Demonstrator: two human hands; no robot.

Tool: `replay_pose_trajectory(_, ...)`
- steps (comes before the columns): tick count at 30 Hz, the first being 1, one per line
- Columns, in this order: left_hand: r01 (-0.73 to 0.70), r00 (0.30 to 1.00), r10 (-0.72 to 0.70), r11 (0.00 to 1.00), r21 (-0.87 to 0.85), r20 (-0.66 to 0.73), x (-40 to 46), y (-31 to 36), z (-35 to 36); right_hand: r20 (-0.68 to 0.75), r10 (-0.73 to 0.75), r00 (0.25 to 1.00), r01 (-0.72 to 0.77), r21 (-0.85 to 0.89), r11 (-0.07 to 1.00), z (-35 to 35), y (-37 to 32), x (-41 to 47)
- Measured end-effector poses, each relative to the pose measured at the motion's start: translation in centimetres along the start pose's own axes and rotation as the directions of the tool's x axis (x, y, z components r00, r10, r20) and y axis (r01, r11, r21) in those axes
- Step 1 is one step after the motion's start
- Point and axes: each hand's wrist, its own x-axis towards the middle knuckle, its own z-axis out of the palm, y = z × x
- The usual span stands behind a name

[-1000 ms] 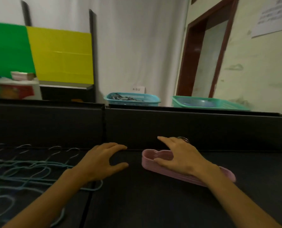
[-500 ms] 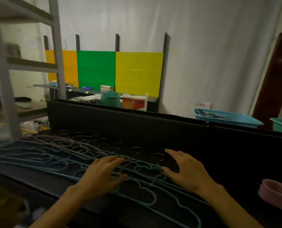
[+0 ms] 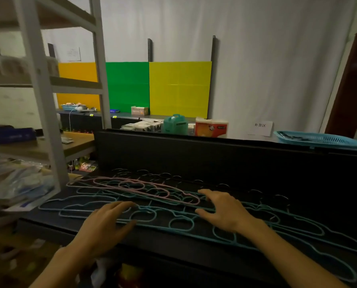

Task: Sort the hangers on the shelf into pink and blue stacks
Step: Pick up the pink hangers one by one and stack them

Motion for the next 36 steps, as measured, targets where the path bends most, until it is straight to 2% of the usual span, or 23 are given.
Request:
replay_pose_trajectory(7, 0.061, 0.997, -0.058, 0.997, -0.051, 0.047, 1.8, -5.6, -0.7, 0.038, 0.006, 0.999, -0.007, 0.031, 1.0, 2.1, -2.4, 5.7)
replay_pose_trajectory(13, 0.083, 0.996, -0.084, 0.996, 0.028, 0.033, 6.2, -9.7, -1.6, 0.119, 0.004, 0.993, -0.008, 0.034, 0.999, 3.5, -4.3, 11.8)
replay_pose_trajectory(17, 0.058, 0.992, -0.065, 0.996, 0.063, 0.106, 10.1, -12.1, -1.2, 0.197, 0.018, 0.98, -0.029, 0.055, 0.998, 4.5, -4.5, 14.5)
replay_pose_trajectory(21, 0.074, 0.963, -0.096, 0.992, 0.097, 0.251, 13.8, -14.8, -0.5, 0.302, 0.051, 0.952, -0.065, 0.038, 0.997, 5.3, -5.0, 17.0)
replay_pose_trajectory(26, 0.055, 0.941, -0.058, 0.998, 0.019, 0.332, 16.5, -17.2, 0.4, 0.37, 0.081, 0.925, -0.128, 0.103, 0.986, 4.8, -6.3, 18.8)
replay_pose_trajectory(30, 0.044, 0.92, 0.0, 0.993, -0.106, 0.392, 17.8, -18.5, 0.9, 0.31, 0.141, 0.94, -0.169, 0.064, 0.984, 4.9, -7.0, 18.9)
replay_pose_trajectory(36, -0.081, 0.913, 0.16, 0.972, -0.219, 0.375, 18.9, -19.5, 0.7, 0.084, 0.23, 0.97, -0.228, -0.026, 0.973, 4.0, -9.6, 15.5)
